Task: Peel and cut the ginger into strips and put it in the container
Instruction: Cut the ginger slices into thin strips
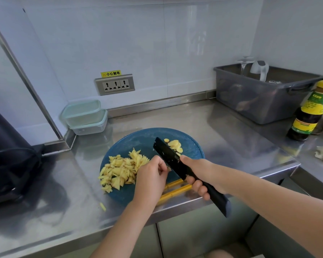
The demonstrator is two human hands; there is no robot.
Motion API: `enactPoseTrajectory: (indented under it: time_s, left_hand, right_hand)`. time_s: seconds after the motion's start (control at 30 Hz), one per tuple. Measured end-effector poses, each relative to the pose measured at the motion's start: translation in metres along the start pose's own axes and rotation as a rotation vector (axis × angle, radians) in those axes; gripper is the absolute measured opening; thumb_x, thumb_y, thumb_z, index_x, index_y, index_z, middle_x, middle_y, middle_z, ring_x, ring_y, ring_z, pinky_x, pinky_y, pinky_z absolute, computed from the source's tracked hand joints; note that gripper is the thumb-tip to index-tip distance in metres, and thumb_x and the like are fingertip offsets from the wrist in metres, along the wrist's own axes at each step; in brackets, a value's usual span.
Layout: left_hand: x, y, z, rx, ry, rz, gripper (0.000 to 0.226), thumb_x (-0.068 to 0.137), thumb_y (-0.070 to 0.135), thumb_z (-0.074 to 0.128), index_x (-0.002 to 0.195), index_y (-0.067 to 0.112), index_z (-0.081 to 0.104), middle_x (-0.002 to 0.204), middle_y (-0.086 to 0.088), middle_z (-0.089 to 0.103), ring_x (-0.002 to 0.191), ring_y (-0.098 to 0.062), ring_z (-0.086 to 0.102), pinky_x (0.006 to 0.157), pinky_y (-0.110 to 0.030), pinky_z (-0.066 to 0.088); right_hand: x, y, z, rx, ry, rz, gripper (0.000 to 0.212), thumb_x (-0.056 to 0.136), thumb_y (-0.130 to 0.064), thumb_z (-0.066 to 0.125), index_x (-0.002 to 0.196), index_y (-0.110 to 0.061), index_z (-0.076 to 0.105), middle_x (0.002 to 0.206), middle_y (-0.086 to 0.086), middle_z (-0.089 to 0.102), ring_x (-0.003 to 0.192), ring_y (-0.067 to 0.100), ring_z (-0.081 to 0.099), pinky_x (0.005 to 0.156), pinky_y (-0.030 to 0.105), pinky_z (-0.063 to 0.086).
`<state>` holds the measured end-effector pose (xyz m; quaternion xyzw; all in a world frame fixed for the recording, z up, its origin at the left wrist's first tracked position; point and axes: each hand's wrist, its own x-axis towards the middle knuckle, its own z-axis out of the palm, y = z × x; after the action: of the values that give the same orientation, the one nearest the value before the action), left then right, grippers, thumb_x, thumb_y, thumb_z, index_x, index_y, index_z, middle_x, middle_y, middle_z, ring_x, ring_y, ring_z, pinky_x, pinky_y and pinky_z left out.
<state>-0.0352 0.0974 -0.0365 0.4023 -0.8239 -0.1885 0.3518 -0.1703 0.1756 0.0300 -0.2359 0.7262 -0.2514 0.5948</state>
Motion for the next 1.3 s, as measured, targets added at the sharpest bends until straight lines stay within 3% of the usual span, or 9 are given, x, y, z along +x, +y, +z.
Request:
enactPoseTrajectory:
  time_s: [0.27, 0.43, 0.57, 0.67, 0.87, 0.93, 1.03, 1.17, 1.3]
  left_hand:
    - [-0.001, 0.002, -0.002, -0.055, 0.01, -0.04, 0.017, 0.084, 0.012, 0.069, 0.077, 0.021, 0.057, 0.066, 0.014, 0.056, 0.062, 0.0, 0.055, 0.064, -0.012, 0.047]
    - [0.0, -0.001, -0.001, -0.059, 0.057, -0.064, 0.01, 0.089, 0.011, 0.062, 0.096, 0.018, 0.063, 0.081, 0.018, 0.056, 0.075, 0.008, 0.054, 0.065, -0.003, 0.043]
    - [0.0, -0.002, 0.001, -0.052, 0.102, -0.084, 0.015, 0.091, 0.012, 0.059, 0.104, 0.018, 0.062, 0.092, 0.012, 0.061, 0.08, 0.001, 0.056, 0.07, -0.009, 0.045]
    - [0.0, -0.001, 0.001, 0.013, 0.077, 0.017, 0.022, 0.09, 0.017, 0.061, 0.111, 0.021, 0.061, 0.102, 0.012, 0.061, 0.082, 0.002, 0.055, 0.072, -0.009, 0.045]
    - [0.015, 0.012, 0.014, 0.198, -0.141, 0.256, 0.039, 0.094, 0.033, 0.053, 0.133, 0.025, 0.052, 0.132, 0.012, 0.051, 0.123, -0.003, 0.038, 0.102, -0.013, 0.027]
    - [0.022, 0.012, 0.017, 0.221, -0.149, 0.211, 0.04, 0.094, 0.038, 0.052, 0.132, 0.025, 0.051, 0.13, 0.012, 0.052, 0.122, -0.004, 0.039, 0.101, -0.016, 0.032]
    - [0.027, 0.011, 0.018, 0.229, -0.107, 0.11, 0.029, 0.092, 0.042, 0.054, 0.116, 0.026, 0.056, 0.111, 0.012, 0.056, 0.105, -0.006, 0.047, 0.09, -0.019, 0.04]
    - [0.025, 0.011, 0.014, 0.336, -0.118, 0.186, 0.013, 0.094, 0.033, 0.048, 0.102, 0.028, 0.057, 0.099, 0.012, 0.055, 0.094, -0.007, 0.048, 0.082, -0.02, 0.042]
    - [0.029, -0.002, -0.005, 0.509, -0.087, 0.173, 0.015, 0.095, 0.031, 0.044, 0.101, 0.026, 0.058, 0.099, 0.012, 0.055, 0.096, -0.008, 0.044, 0.093, -0.022, 0.037]
  right_hand:
    - [-0.009, 0.011, -0.015, 0.069, -0.057, -0.054, 0.063, 0.09, -0.07, 0.036, 0.055, -0.018, 0.041, 0.045, -0.004, 0.036, 0.033, 0.01, 0.031, 0.034, 0.019, 0.03]
    - [-0.021, 0.002, -0.03, 0.061, -0.044, -0.125, 0.062, 0.09, -0.069, 0.036, 0.058, -0.017, 0.04, 0.048, -0.003, 0.033, 0.037, 0.011, 0.027, 0.035, 0.021, 0.028]
    - [-0.023, 0.002, -0.034, -0.005, -0.019, -0.133, 0.061, 0.091, -0.069, 0.036, 0.059, -0.017, 0.041, 0.048, -0.003, 0.034, 0.037, 0.011, 0.029, 0.036, 0.021, 0.029]
    - [-0.023, 0.005, -0.034, -0.024, 0.007, -0.148, 0.061, 0.09, -0.069, 0.036, 0.06, -0.017, 0.042, 0.048, -0.002, 0.036, 0.037, 0.012, 0.029, 0.036, 0.021, 0.029]
    - [-0.028, 0.006, -0.046, 0.075, 0.079, -0.171, 0.063, 0.089, -0.071, 0.035, 0.059, -0.017, 0.04, 0.048, -0.002, 0.034, 0.037, 0.012, 0.028, 0.036, 0.02, 0.027]
    - [-0.03, 0.006, -0.049, 0.086, 0.09, -0.181, 0.063, 0.089, -0.071, 0.036, 0.059, -0.016, 0.04, 0.048, -0.002, 0.034, 0.038, 0.012, 0.028, 0.036, 0.02, 0.027]
    - [-0.031, 0.009, -0.051, 0.086, 0.079, -0.184, 0.062, 0.089, -0.07, 0.036, 0.059, -0.016, 0.041, 0.048, -0.002, 0.034, 0.039, 0.012, 0.028, 0.037, 0.021, 0.027]
    - [-0.031, 0.01, -0.051, 0.082, 0.064, -0.19, 0.061, 0.091, -0.068, 0.037, 0.06, -0.016, 0.041, 0.048, -0.002, 0.035, 0.038, 0.012, 0.029, 0.036, 0.021, 0.028]
    - [-0.031, 0.009, -0.052, 0.071, 0.071, -0.192, 0.06, 0.091, -0.067, 0.037, 0.06, -0.016, 0.042, 0.047, -0.002, 0.036, 0.038, 0.012, 0.029, 0.036, 0.021, 0.028]
